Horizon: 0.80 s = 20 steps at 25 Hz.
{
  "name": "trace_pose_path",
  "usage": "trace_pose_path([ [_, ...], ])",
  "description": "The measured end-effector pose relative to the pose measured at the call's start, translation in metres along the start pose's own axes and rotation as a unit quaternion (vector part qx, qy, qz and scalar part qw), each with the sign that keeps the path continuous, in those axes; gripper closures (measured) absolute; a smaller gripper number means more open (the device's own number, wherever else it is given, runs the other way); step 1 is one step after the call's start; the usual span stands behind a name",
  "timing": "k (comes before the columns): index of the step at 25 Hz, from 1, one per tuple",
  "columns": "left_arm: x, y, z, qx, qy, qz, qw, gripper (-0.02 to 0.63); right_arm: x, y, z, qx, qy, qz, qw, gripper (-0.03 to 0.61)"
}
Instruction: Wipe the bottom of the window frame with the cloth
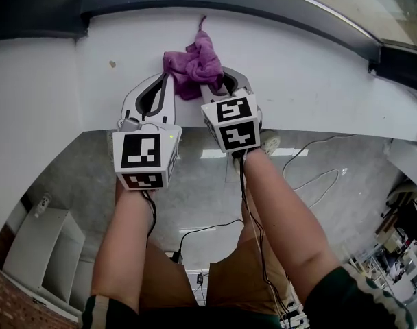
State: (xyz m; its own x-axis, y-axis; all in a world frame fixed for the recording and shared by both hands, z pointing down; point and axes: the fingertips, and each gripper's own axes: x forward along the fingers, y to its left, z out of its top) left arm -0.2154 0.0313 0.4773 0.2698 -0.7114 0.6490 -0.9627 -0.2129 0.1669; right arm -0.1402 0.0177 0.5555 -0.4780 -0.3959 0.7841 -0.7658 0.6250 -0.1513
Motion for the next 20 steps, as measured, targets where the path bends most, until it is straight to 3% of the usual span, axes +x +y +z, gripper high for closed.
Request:
trace_pose_path([
  [20, -0.036, 0.068, -0.012, -0.005, 0.004, 0.036, 0.9993, 0.604, 0.034, 0.073, 0.031, -0.045, 0.003, 0.04, 0.998, 0.463],
])
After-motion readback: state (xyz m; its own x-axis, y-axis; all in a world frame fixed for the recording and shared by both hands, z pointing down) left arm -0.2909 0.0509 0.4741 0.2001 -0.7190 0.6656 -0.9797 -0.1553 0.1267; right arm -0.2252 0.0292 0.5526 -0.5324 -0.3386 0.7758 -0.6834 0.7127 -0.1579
